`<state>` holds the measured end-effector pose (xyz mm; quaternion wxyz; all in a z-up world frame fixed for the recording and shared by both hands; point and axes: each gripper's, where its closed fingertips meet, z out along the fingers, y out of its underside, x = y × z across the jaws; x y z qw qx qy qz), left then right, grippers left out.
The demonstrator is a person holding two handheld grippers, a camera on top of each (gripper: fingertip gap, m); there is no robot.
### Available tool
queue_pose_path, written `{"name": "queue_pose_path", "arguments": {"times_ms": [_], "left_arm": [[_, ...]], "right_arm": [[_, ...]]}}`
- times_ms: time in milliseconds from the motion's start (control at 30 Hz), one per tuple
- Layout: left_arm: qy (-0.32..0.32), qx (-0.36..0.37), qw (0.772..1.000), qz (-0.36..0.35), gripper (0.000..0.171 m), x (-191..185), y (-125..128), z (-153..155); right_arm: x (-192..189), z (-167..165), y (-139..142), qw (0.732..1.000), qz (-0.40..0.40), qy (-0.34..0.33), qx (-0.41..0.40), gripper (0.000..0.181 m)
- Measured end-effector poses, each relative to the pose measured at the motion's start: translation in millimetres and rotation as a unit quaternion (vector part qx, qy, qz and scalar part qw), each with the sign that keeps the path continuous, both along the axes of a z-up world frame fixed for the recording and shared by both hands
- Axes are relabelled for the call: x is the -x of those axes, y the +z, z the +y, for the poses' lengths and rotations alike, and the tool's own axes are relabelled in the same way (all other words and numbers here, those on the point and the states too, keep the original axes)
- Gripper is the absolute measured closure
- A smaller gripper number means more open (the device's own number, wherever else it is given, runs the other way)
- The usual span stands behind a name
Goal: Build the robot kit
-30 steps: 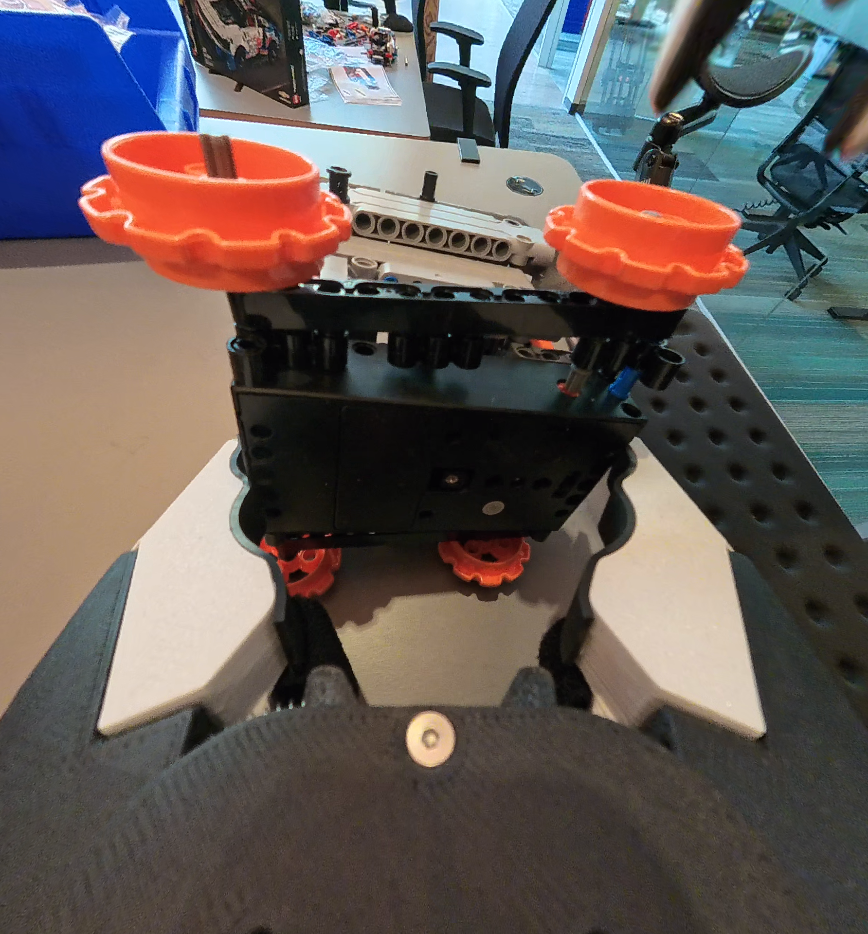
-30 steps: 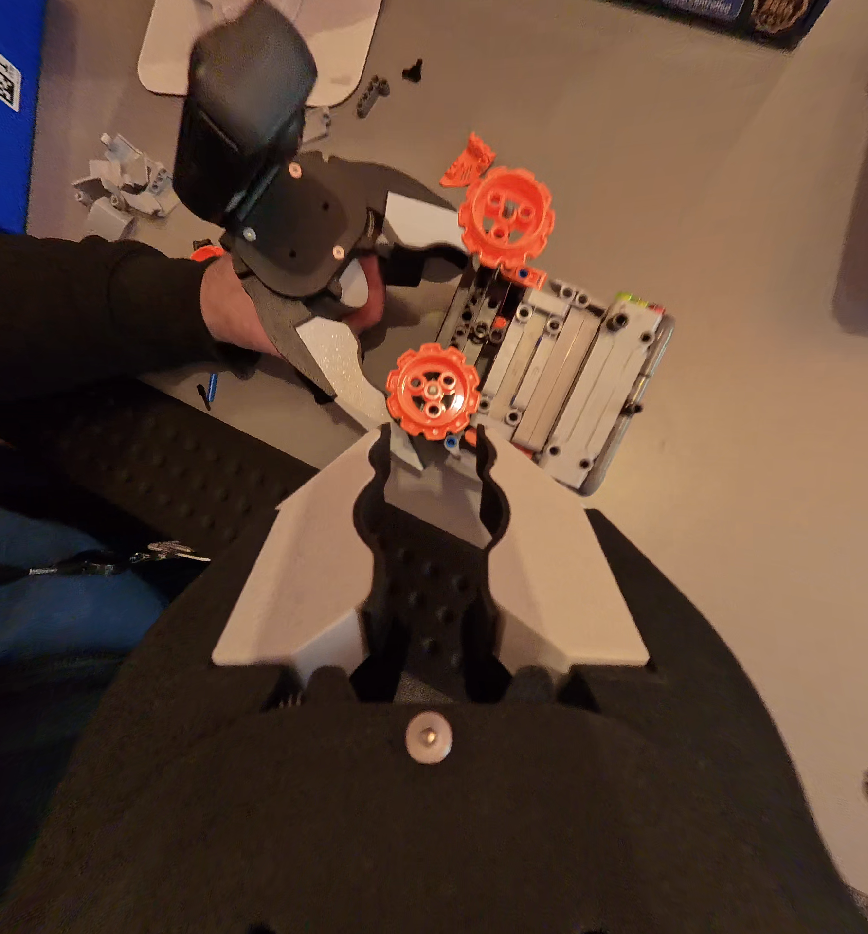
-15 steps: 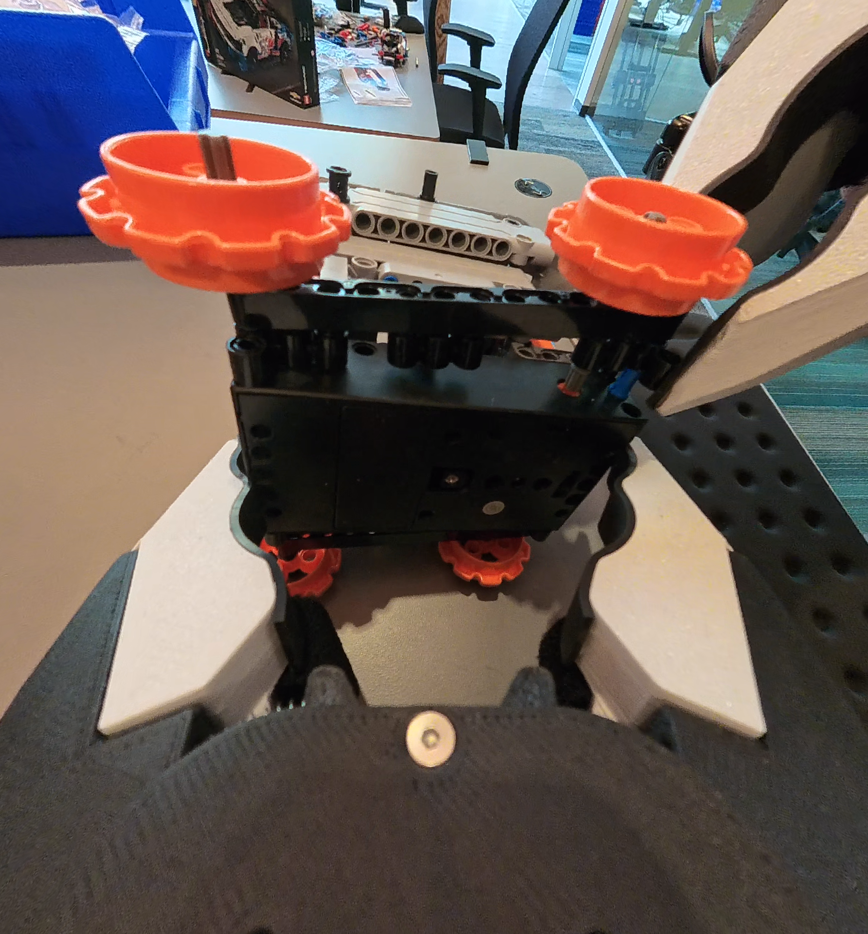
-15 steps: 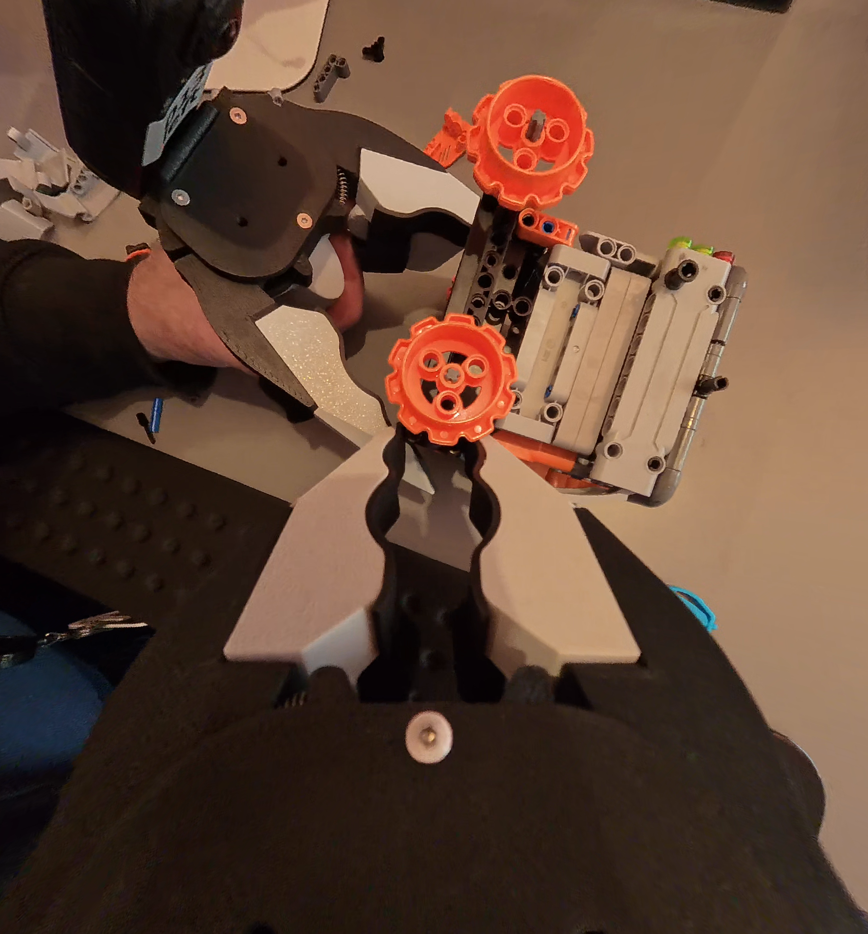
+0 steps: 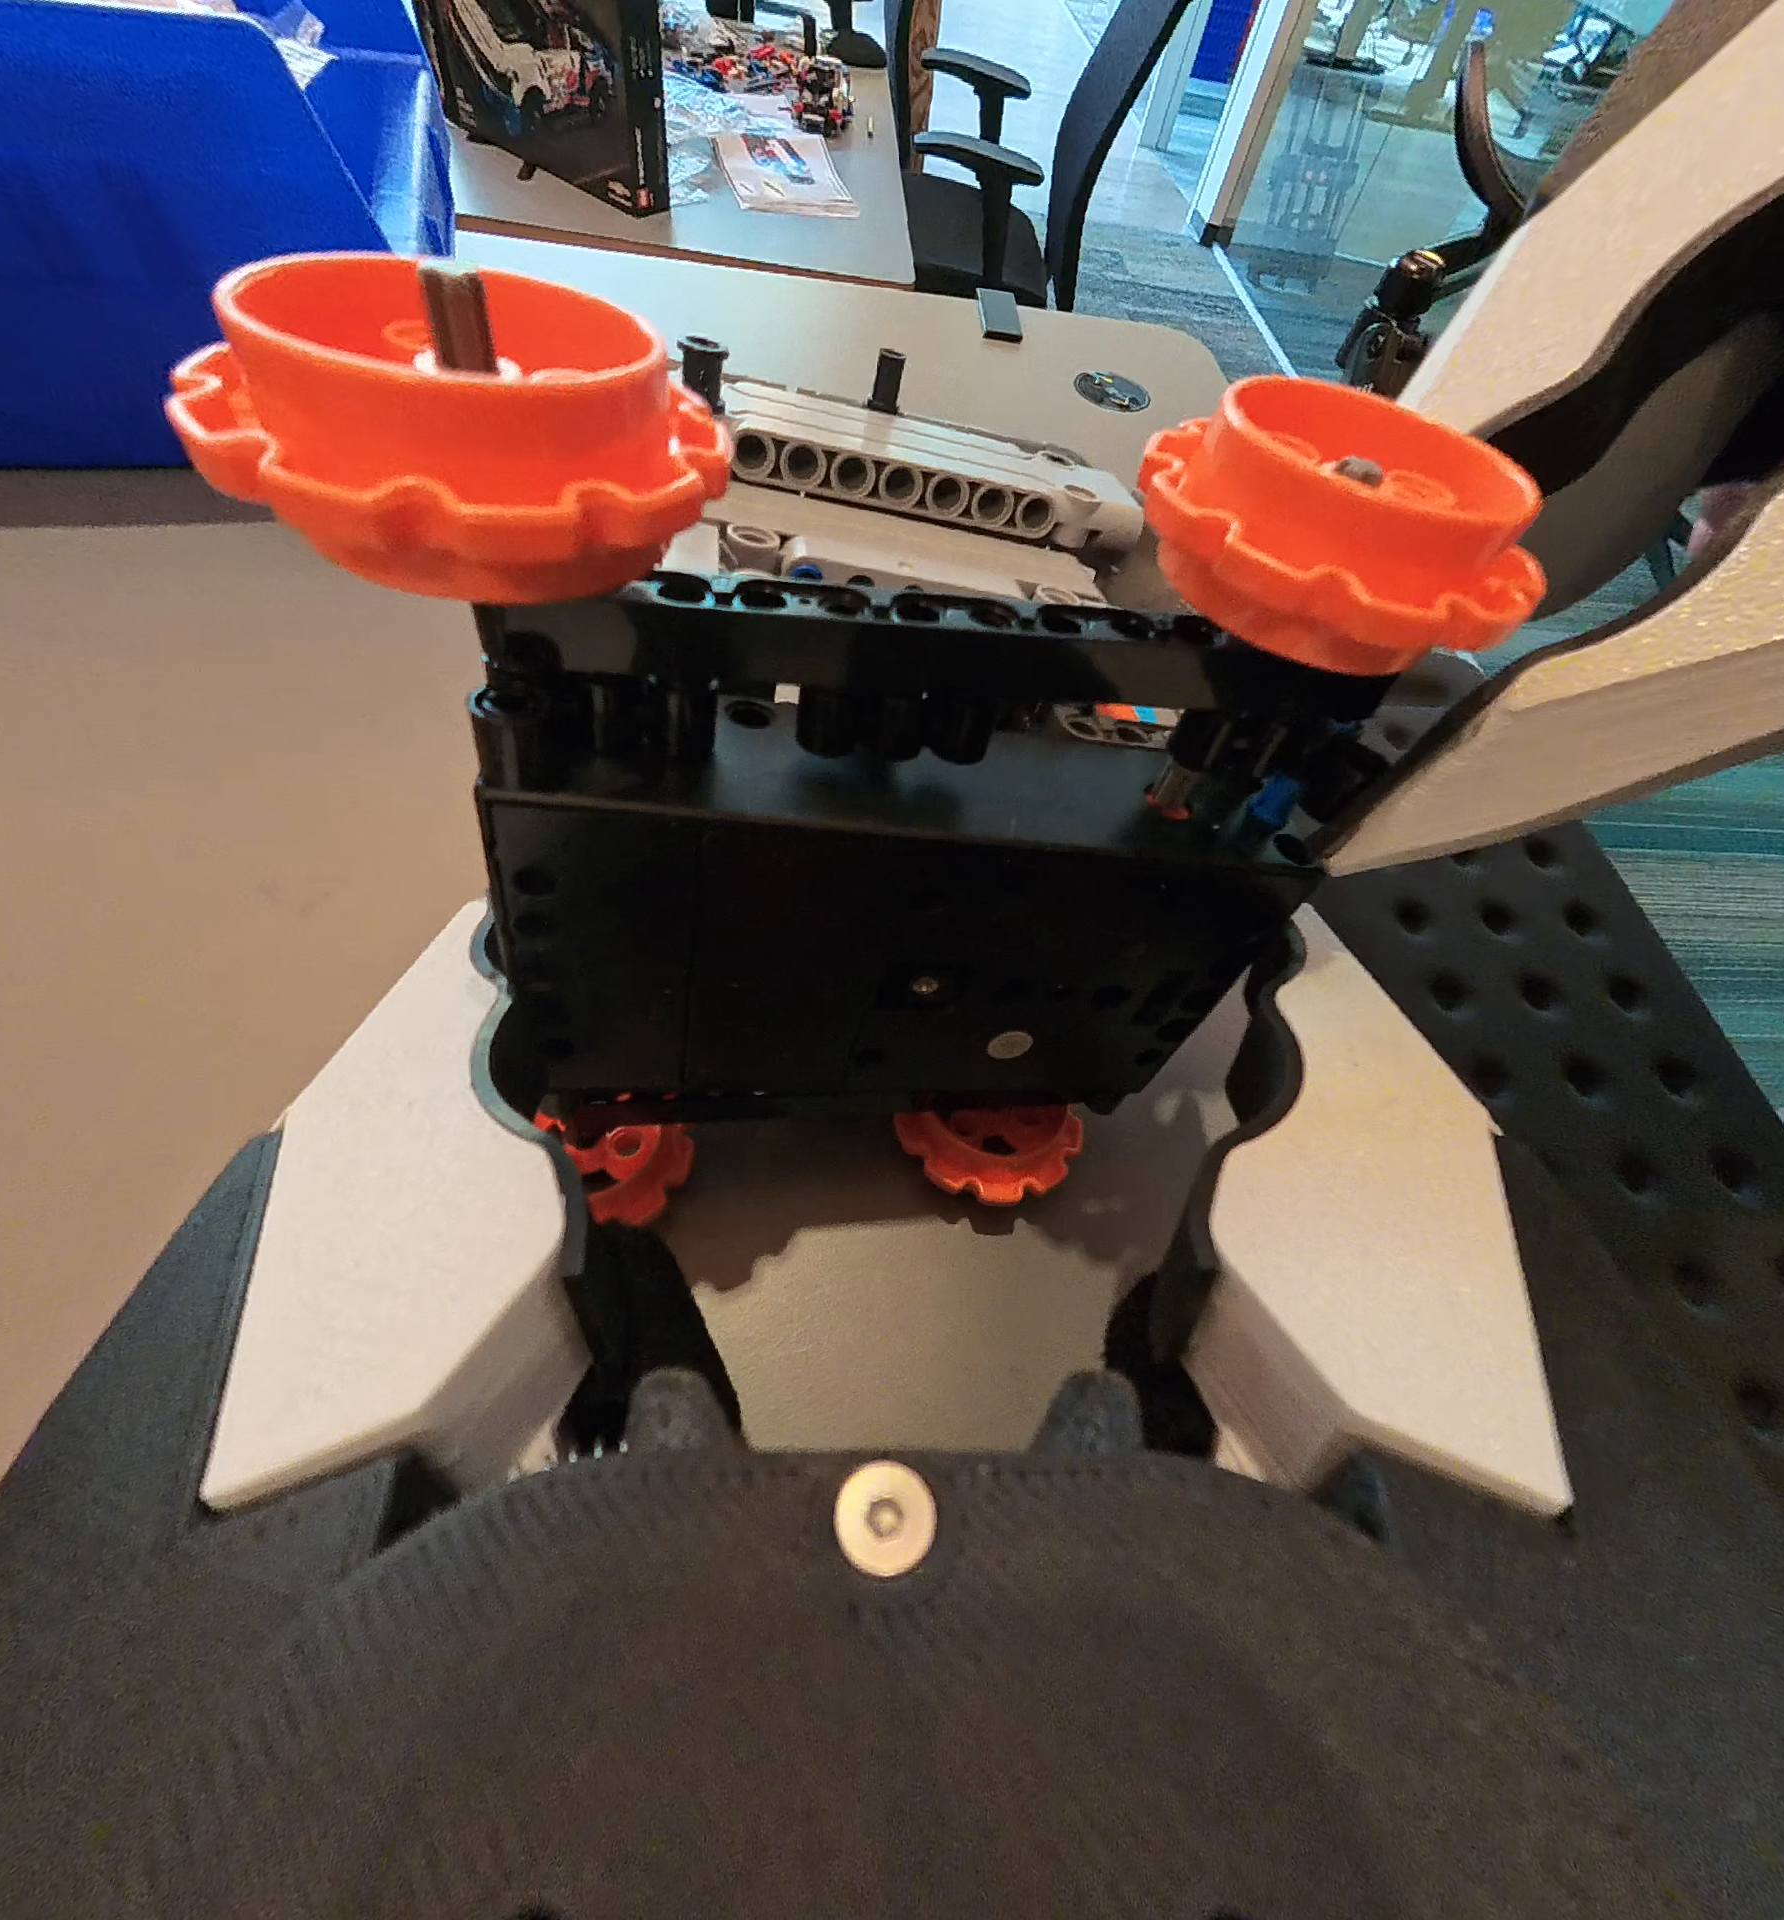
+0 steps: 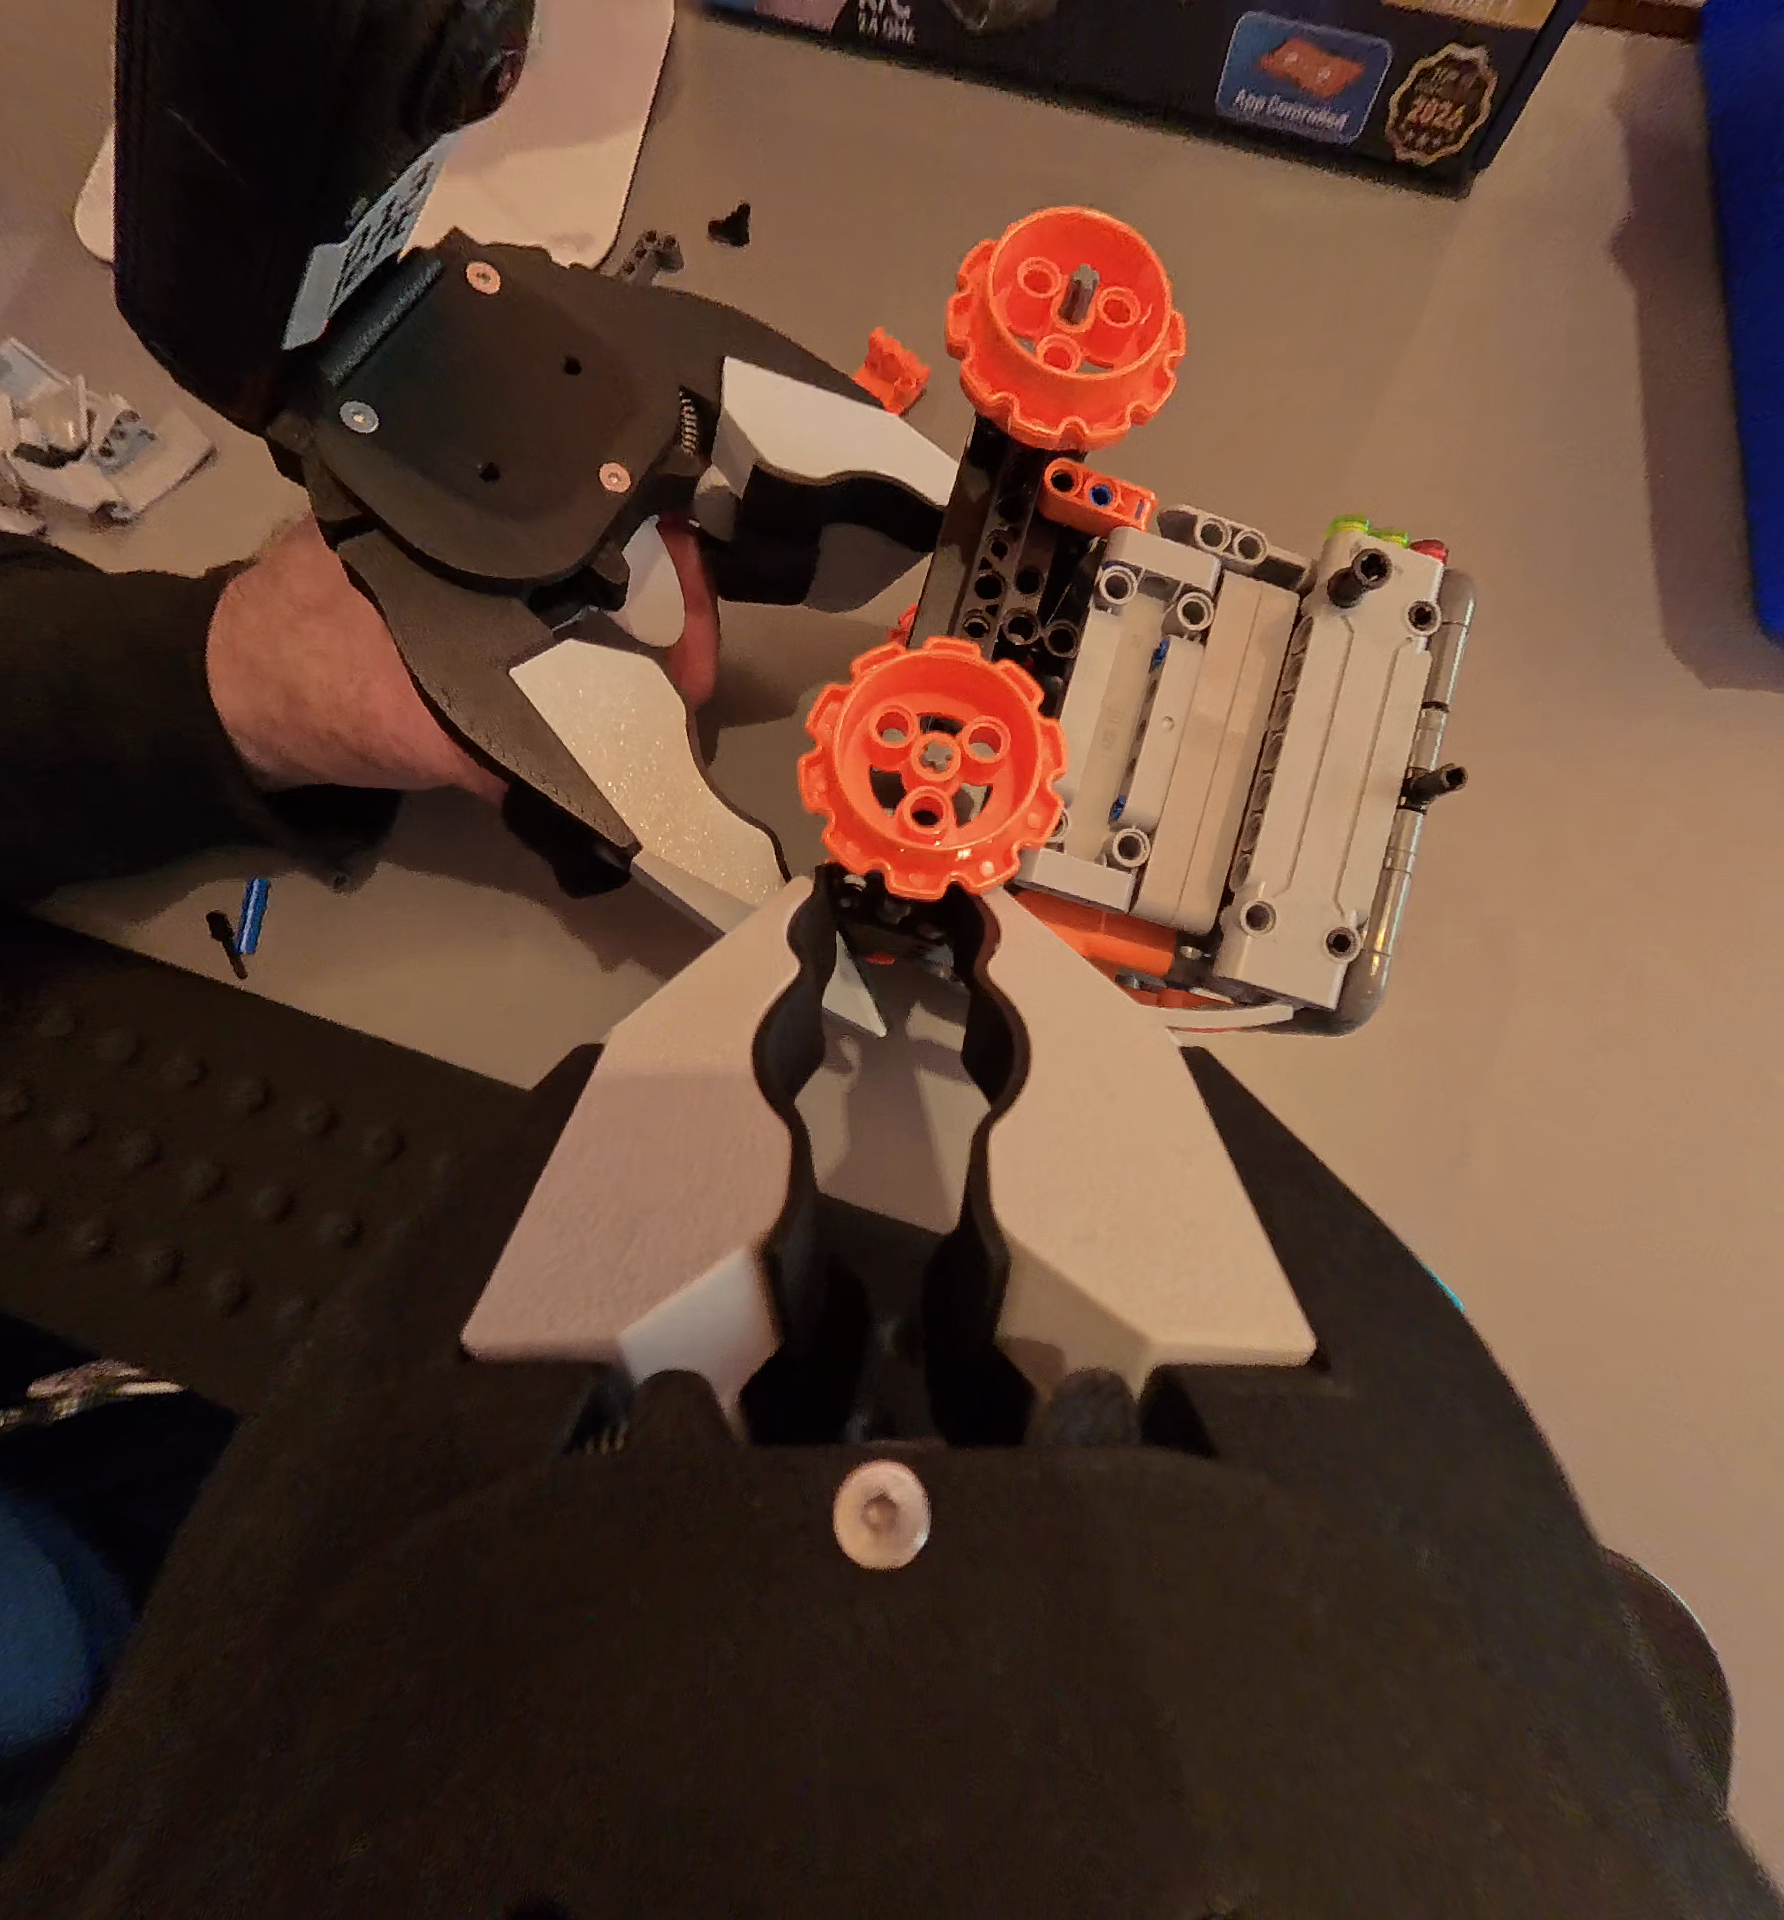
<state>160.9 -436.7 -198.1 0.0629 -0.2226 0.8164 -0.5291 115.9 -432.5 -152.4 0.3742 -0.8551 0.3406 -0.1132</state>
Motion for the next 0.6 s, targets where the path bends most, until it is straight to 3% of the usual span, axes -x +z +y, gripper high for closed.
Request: {"name": "queue_pose_path", "arguments": {"times_ms": [167,600], "left_arm": [[0.002,0.0,1.0,-0.001,0.036,0.2,0.1,-0.1],[0.016,0.001,1.0,0.0,0.036,-3.7,0.0,2.2]], "right_arm": [[0.2,0.9,0.2,0.999,0.026,0.001,-0.038,0.161],[-4.6,4.0,-1.8,0.997,-0.059,-0.009,-0.042,0.161]]}}
